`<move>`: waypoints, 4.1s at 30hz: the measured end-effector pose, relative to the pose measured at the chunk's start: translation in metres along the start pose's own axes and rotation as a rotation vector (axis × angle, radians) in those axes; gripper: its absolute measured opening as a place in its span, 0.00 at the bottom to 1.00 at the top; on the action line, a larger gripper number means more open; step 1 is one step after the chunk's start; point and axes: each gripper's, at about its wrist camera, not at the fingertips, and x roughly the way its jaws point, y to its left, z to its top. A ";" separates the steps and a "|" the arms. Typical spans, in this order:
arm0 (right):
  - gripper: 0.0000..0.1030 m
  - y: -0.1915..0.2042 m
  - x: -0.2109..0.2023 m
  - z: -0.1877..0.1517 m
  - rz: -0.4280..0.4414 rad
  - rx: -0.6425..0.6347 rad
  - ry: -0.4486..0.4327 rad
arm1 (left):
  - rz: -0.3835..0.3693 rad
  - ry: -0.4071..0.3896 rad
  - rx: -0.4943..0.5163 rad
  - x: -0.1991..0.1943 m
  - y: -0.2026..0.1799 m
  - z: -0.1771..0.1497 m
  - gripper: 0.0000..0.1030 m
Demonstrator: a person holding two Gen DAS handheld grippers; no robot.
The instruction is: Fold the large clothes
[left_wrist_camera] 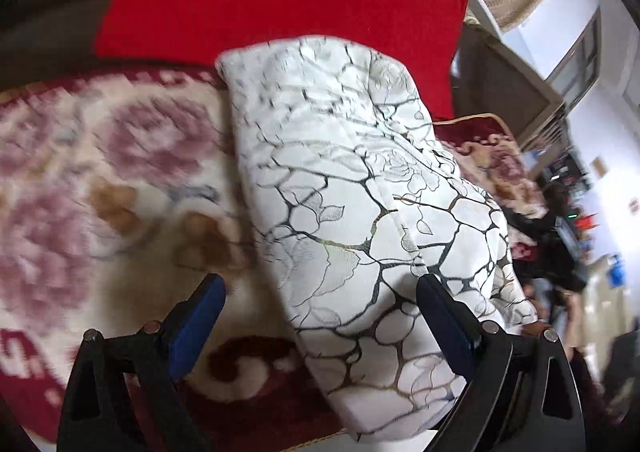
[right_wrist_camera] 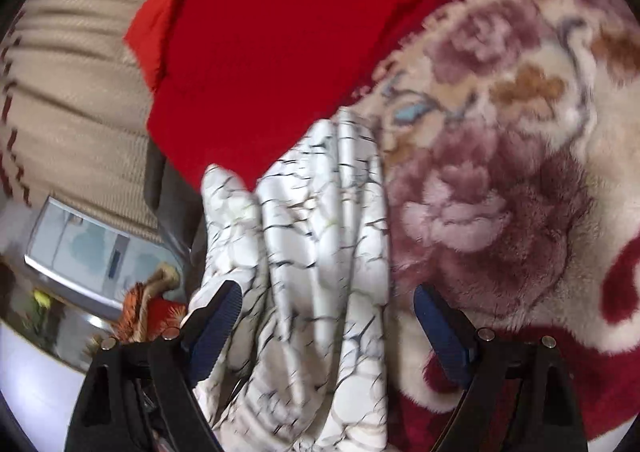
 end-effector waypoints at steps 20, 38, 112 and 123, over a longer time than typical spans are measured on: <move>0.61 0.065 0.097 -0.019 0.105 -0.171 0.130 | -0.259 -0.005 -0.159 0.032 0.011 -0.001 0.93; 0.59 0.131 0.159 -0.058 0.132 -0.286 0.079 | 0.090 -0.183 -0.167 -0.017 0.050 0.013 0.93; 0.75 0.362 -0.206 -0.315 -0.272 -0.813 -0.368 | 0.893 -0.650 0.103 -0.395 -0.172 -0.203 0.97; 0.75 0.364 -0.196 -0.322 -0.304 -0.851 -0.356 | 0.898 -0.658 0.102 -0.396 -0.169 -0.204 0.97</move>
